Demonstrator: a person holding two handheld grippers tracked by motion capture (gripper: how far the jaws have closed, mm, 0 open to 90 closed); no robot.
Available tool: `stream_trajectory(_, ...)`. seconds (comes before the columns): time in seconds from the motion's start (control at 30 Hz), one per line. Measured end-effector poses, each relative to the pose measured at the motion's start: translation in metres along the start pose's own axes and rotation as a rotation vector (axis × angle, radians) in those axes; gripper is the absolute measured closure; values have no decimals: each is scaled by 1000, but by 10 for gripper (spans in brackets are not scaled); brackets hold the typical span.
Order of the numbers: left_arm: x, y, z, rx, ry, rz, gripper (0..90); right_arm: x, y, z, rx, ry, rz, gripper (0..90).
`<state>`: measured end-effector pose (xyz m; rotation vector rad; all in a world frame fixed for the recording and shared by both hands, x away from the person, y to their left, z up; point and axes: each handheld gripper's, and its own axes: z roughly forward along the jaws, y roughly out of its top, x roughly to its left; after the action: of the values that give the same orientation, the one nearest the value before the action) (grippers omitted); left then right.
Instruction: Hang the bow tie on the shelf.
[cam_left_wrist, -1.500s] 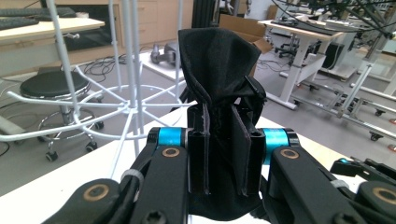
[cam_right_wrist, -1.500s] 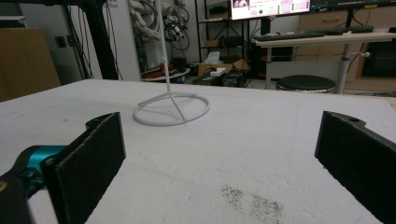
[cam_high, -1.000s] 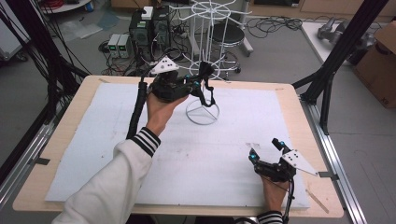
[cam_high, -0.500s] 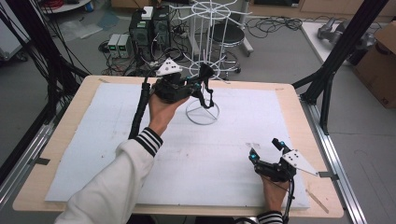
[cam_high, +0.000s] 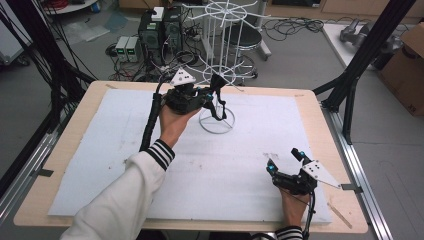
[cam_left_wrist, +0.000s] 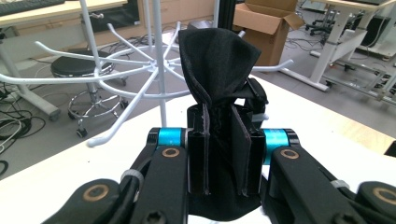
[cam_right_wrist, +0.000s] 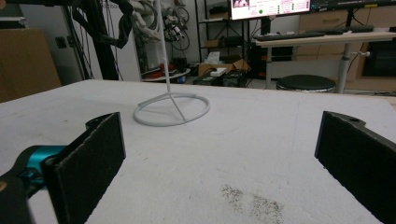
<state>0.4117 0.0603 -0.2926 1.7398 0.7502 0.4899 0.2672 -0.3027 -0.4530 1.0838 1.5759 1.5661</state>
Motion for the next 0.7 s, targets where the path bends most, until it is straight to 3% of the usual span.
stream_trajectory(0.3, -1, -3, 4, 19, 11, 22, 773, 0, 0, 0, -1, 0, 7, 7)
stream_trajectory(0.7, 0, -12, 5, 17, 29, 9, 761, 0, 0, 0, -1, 2, 7, 7)
